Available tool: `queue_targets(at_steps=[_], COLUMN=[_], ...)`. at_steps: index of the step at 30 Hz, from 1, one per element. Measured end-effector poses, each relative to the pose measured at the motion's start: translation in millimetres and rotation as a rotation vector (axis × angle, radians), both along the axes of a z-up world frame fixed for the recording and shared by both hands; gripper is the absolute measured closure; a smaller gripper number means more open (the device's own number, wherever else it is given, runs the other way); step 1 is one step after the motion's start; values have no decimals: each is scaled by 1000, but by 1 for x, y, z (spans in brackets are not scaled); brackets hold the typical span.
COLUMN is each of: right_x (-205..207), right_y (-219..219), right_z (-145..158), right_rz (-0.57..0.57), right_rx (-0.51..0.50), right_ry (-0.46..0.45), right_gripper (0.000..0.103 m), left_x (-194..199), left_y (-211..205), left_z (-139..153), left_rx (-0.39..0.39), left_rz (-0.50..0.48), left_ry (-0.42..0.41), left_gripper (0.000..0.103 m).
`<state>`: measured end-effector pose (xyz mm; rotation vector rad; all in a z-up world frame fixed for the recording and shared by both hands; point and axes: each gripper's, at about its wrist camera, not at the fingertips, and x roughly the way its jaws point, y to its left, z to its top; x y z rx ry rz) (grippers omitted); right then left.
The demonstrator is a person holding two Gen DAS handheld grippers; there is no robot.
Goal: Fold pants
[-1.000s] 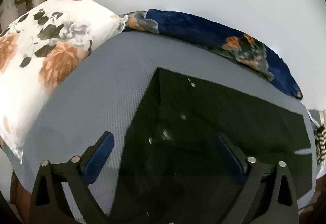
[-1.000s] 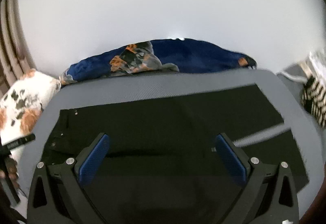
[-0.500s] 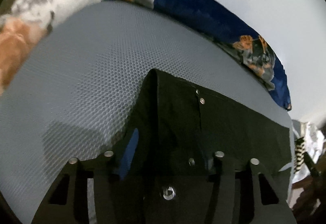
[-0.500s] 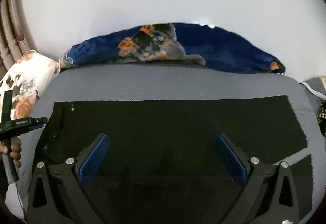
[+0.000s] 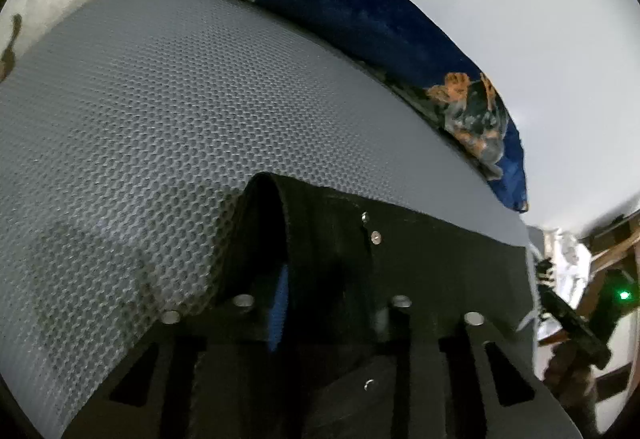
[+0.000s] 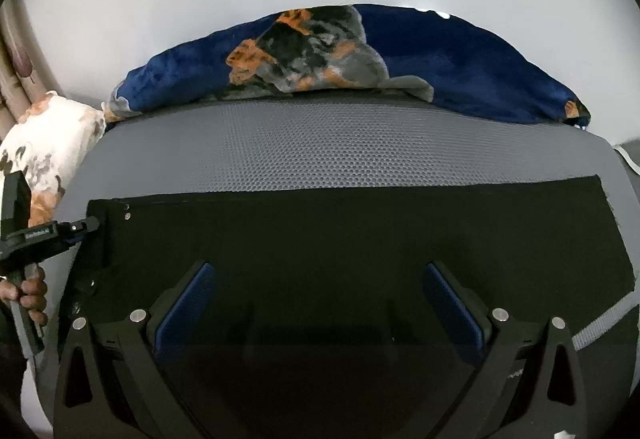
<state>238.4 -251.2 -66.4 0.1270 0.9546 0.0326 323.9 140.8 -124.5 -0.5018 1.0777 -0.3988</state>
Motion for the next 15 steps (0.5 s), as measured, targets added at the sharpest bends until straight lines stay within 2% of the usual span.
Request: queue_targets(at_steps=[1, 7, 12, 15], right_x=[3, 23, 44, 56], right_y=[2, 10, 12, 8], right_z=[-1, -9, -7, -8], right_rz=[4, 56, 136, 158], right_rx=[-1, -13, -30, -35], right_ry=[2, 6, -12, -16], right_gripper=[0, 0, 0, 0], left_x=[2, 22, 41, 51], left_y=[1, -6, -13, -23], left_z=[1, 1, -7, -14], left_rx=[-9, -26, -72, -74], left_rz=[-2, -47, -63, -65], left_ry=[1, 22, 65, 91], left_gripper=[85, 86, 86, 86])
